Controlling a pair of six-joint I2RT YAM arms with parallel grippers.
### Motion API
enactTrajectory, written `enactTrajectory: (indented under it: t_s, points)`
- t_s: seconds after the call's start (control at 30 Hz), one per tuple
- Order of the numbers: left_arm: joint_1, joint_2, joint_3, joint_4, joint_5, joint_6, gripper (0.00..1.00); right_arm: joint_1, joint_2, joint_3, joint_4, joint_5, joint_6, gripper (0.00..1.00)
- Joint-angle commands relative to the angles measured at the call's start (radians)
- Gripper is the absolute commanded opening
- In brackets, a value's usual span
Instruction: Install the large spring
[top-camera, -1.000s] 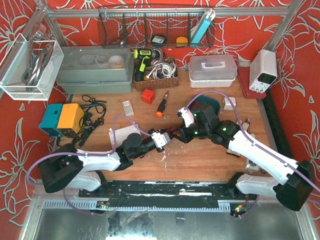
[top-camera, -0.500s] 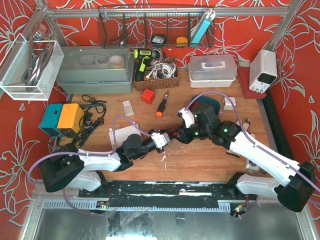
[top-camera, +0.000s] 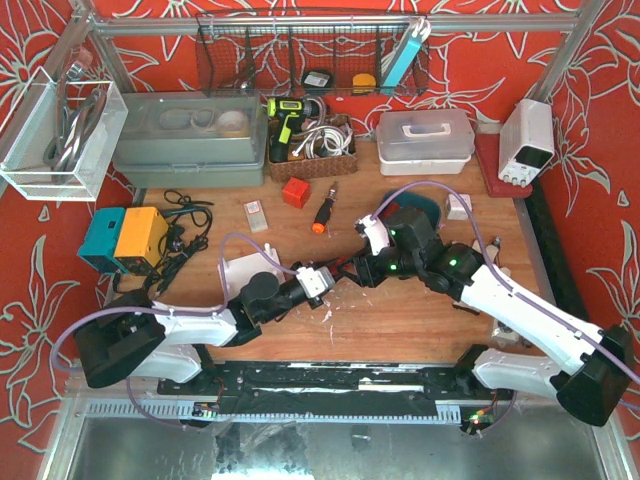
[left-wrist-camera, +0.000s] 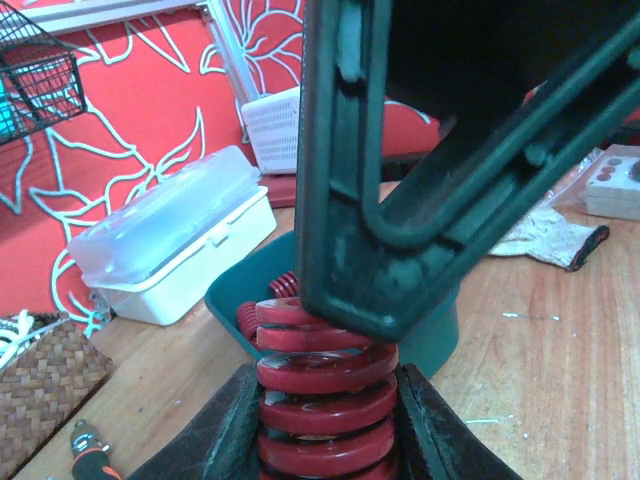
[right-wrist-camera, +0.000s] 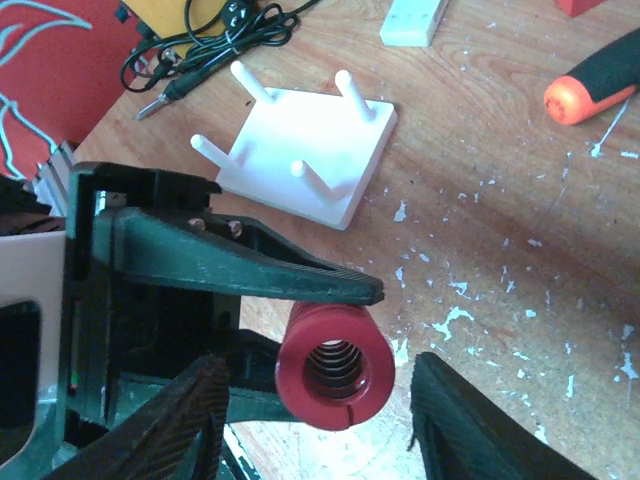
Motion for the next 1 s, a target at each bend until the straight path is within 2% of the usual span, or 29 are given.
enactTrajectory:
  t_s: [0.0, 0.17, 0.43, 0.5, 0.67, 0.7, 0.83, 0.97]
  points:
    - [0.002, -0.036, -0.005, 0.078, -0.010, -0.005, 0.00, 0.010, 0.025, -0.003, 0.011, 0.012, 0.015, 0.55]
    - [0.002, -0.044, -0.010, 0.091, -0.002, -0.006, 0.00, 0.009, 0.057, 0.008, -0.012, 0.042, 0.014, 0.61]
    - [0.001, -0.038, -0.019, 0.114, 0.018, -0.010, 0.00, 0.010, 0.061, -0.019, 0.106, -0.027, 0.035, 0.44]
    - [0.002, -0.032, -0.021, 0.121, 0.019, -0.014, 0.00, 0.010, 0.062, -0.020, 0.117, -0.028, 0.034, 0.36]
    - [0.002, -0.010, -0.010, 0.130, -0.011, -0.032, 0.00, 0.013, 0.073, 0.000, 0.067, -0.017, 0.016, 0.02]
    - [0.001, -0.005, 0.000, 0.112, -0.024, -0.035, 0.01, 0.017, 0.071, 0.008, 0.048, 0.000, 0.008, 0.00]
    - [0.001, 0.015, 0.063, -0.003, -0.066, -0.053, 0.04, 0.056, 0.075, 0.063, -0.054, 0.103, -0.038, 0.00]
    - [0.001, 0.043, 0.108, -0.064, -0.093, -0.077, 0.04, 0.090, 0.091, 0.088, -0.063, 0.104, -0.032, 0.00]
